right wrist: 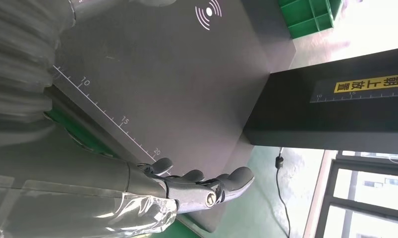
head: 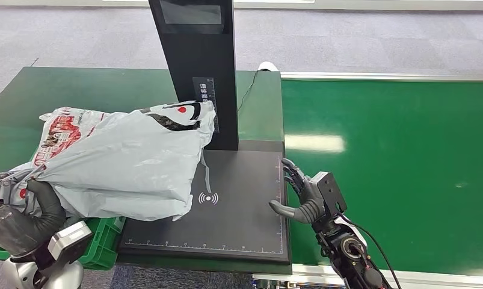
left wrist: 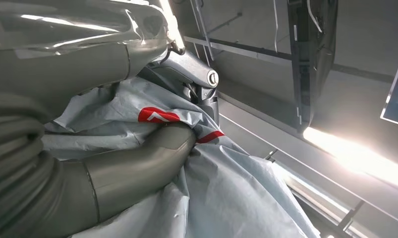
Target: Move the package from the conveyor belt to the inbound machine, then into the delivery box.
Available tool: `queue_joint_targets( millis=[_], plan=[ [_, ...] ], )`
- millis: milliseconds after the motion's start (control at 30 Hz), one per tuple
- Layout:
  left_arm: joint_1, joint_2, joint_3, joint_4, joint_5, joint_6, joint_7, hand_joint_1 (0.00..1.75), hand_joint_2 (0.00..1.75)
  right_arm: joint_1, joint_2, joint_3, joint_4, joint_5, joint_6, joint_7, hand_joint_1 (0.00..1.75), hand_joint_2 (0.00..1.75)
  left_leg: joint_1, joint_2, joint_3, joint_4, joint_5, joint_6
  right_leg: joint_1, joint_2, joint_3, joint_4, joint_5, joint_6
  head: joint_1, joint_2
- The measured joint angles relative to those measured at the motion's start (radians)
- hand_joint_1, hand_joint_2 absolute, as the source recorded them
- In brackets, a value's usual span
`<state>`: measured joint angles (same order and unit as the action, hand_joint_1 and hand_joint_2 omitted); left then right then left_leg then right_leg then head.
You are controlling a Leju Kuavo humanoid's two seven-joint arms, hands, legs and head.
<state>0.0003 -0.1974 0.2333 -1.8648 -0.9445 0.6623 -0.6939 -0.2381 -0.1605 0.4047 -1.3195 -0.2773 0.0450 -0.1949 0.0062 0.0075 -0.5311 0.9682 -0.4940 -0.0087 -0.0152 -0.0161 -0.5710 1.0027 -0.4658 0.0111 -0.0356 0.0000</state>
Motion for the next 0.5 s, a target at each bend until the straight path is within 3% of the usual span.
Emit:
queue_joint_targets(
  millis=[267,500],
  plan=[
    [-0.007,-0.011,0.016,0.003,0.015,0.000,0.009,1.75,1.75,0.001,0.000,0.000,0.000,0.007,-0.004,-0.003,0.00,1.75,0.000,0.000,0.000,0.000,0.000,0.000,0.000,0.000,0.000,0.000,0.000,0.000,0.000,0.000],
    [-0.039,-0.011,0.066,0.062,0.019,0.000,0.209,1.75,1.75,0.010,0.000,-0.003,-0.002,0.019,-0.013,-0.006,0.00,1.75,0.000,0.000,0.000,0.000,0.000,0.000,0.000,0.000,0.000,0.000,0.000,0.000,0.000,0.000]
  ],
)
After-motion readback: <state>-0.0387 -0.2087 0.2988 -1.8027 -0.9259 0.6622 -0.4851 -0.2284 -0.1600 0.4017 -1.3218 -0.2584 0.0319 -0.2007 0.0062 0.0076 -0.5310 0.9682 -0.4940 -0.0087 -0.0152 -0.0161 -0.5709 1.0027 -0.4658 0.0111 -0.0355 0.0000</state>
